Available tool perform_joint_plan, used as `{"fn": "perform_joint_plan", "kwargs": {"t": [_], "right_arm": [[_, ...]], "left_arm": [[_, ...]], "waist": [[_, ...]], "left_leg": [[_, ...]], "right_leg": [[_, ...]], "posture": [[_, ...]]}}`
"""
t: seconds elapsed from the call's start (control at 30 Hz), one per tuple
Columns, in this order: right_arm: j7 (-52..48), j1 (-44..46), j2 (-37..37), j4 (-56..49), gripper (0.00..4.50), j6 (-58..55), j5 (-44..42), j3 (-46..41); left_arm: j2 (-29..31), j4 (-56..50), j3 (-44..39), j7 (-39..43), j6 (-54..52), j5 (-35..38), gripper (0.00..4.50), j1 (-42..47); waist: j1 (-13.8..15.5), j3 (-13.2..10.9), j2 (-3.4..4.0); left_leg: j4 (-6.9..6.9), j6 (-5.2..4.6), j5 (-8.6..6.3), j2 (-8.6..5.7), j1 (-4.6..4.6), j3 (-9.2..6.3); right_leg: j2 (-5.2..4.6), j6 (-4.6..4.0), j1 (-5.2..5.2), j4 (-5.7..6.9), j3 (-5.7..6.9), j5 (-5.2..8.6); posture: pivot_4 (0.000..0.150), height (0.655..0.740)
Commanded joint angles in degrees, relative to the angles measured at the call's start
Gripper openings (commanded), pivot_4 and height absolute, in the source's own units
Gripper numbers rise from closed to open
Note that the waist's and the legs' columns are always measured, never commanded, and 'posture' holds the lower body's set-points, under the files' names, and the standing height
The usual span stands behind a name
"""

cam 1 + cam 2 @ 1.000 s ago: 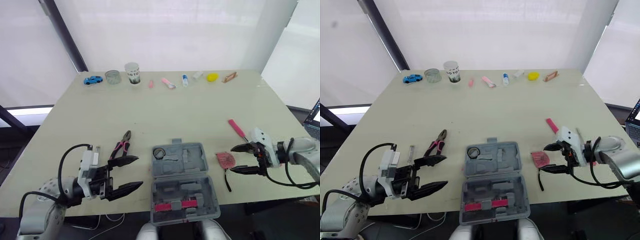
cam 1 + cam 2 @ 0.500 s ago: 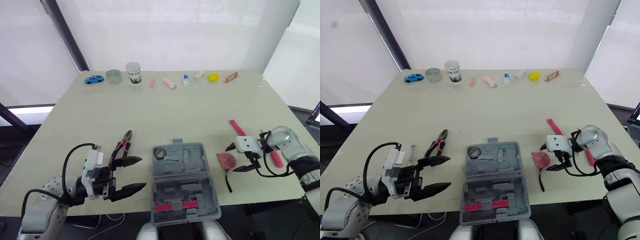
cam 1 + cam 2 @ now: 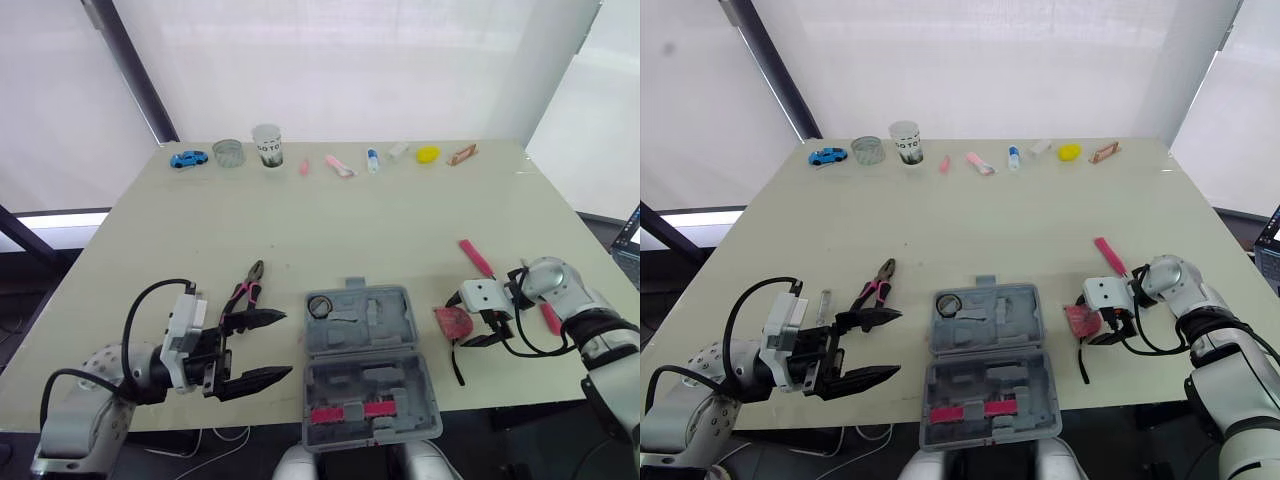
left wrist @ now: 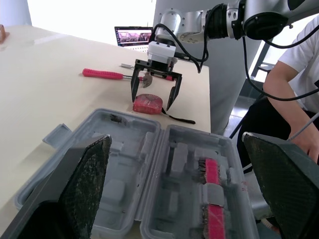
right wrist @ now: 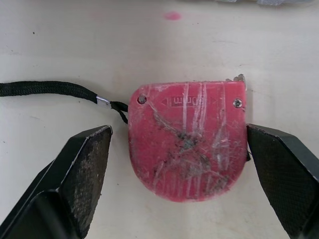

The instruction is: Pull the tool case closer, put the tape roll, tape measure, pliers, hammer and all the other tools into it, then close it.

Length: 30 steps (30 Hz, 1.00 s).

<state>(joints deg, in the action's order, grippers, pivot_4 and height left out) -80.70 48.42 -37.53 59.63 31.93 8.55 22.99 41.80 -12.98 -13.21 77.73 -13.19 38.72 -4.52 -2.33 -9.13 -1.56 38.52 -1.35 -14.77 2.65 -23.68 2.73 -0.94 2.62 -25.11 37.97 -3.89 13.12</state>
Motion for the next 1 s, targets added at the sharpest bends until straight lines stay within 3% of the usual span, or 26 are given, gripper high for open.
{"fn": "perform_joint_plan", "kwargs": {"t": [0.03,0.2,0.3,0.33,0.63,0.8,0.9,1.0], "right_arm": [[-0.57,0.85,-0.33,-0.39,4.42,0.53,-0.77,-2.17],[-0.84,0.15,-0.44,-1.05,4.42,0.44,-0.89,-3.11],[-0.66,-0.18,-0.25,-1.10,3.01,0.37,-0.96,-3.43],[-0.71,-0.26,-0.15,-1.21,2.82,0.22,-1.05,-3.49],[-1.21,-1.09,-0.06,-5.30,2.82,-2.53,-2.82,-4.53],[-0.56,-3.72,-0.52,-23.52,2.82,-16.21,-6.21,-6.93],[4.15,-5.67,-1.58,-41.59,2.82,-34.48,0.35,-5.68],[1.08,-3.40,-1.01,-53.32,2.82,-52.39,1.26,-3.16]], "left_arm": [[0.51,-0.36,-1.08,0.65,0.93,0.57,4.50,0.15],[0.06,-0.59,-0.81,0.36,1.13,0.34,4.50,-0.27],[-0.21,-1.06,-0.55,0.02,1.12,0.27,4.50,-0.51],[-0.25,-1.13,-0.52,-0.06,1.09,0.28,4.50,-0.53],[-0.41,-0.99,-1.00,-0.73,1.41,0.03,4.50,-1.00],[-0.40,-0.92,-1.73,-1.62,1.88,0.03,4.50,-1.86],[-0.49,-0.84,-2.07,-2.34,2.10,0.20,4.50,-2.10],[-0.66,-0.48,-2.57,-3.17,2.11,0.47,4.50,-1.87]], "waist": [[-0.05,0.00,0.00],[-0.03,0.00,0.01],[-0.04,0.00,0.01],[-0.04,0.00,0.01],[-0.04,-0.02,0.04],[0.07,-0.06,0.21],[0.42,-0.04,0.29],[0.84,-0.08,0.50]], "left_leg": [[0.00,0.00,0.00,0.00,0.00,0.00],[0.00,0.00,0.00,0.00,0.00,0.00],[0.00,0.00,0.00,0.00,0.00,-0.02],[0.00,0.00,0.00,0.00,0.00,-0.02],[0.00,0.01,0.00,0.00,0.00,-0.38],[0.01,0.02,0.01,0.01,-0.05,-1.05],[0.01,0.04,0.02,0.01,-0.08,-1.49],[0.00,0.04,0.02,-0.01,-0.15,-1.78]], "right_leg": [[0.00,0.00,0.00,0.00,0.00,0.00],[0.00,0.00,0.00,0.01,0.00,0.00],[0.00,0.00,0.00,0.01,0.00,0.00],[0.00,0.00,0.00,0.01,0.00,0.00],[0.02,-0.04,0.16,0.00,0.30,0.02],[-0.02,-0.29,0.36,0.04,0.95,0.16],[-0.04,-0.48,0.51,0.05,1.40,0.28],[-0.04,-0.67,0.52,0.12,1.72,0.39]], "posture": [[0.150,0.7400],[0.150,0.7400],[0.150,0.7400],[0.150,0.7400],[0.150,0.7400],[0.150,0.7400],[0.150,0.7400],[0.150,0.7400]]}}
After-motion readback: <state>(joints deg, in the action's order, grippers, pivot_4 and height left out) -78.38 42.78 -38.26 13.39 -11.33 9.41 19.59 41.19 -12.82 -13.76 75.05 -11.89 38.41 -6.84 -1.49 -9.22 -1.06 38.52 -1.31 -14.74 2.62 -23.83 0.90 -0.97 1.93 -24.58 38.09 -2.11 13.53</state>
